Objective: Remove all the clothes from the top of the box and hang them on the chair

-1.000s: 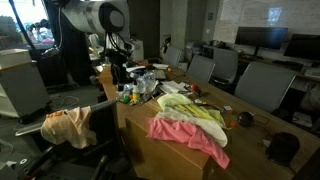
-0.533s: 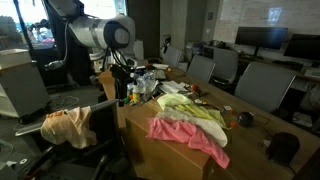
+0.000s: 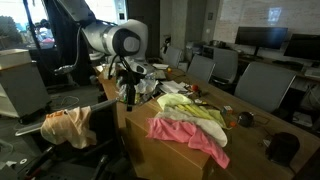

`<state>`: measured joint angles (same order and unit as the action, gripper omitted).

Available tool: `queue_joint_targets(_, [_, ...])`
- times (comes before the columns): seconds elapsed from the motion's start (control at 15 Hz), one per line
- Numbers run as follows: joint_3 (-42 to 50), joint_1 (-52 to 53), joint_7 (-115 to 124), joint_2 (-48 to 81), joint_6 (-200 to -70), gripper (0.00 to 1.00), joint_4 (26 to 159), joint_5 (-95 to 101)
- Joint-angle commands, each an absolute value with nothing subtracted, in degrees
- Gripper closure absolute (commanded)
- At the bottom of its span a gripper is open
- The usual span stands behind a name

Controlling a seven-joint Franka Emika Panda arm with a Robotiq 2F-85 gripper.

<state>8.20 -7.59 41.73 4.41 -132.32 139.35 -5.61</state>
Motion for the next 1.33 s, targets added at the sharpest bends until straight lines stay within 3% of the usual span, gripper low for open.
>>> queue_joint_targets(0.0, [9.0, -8.2, 40.3, 7.0, -135.9, 0.0, 136.8, -7.9])
queue_joint_targets(1.27, [11.6, -9.7, 36.0, 28.0, -138.7, 0.0, 123.8, -10.6])
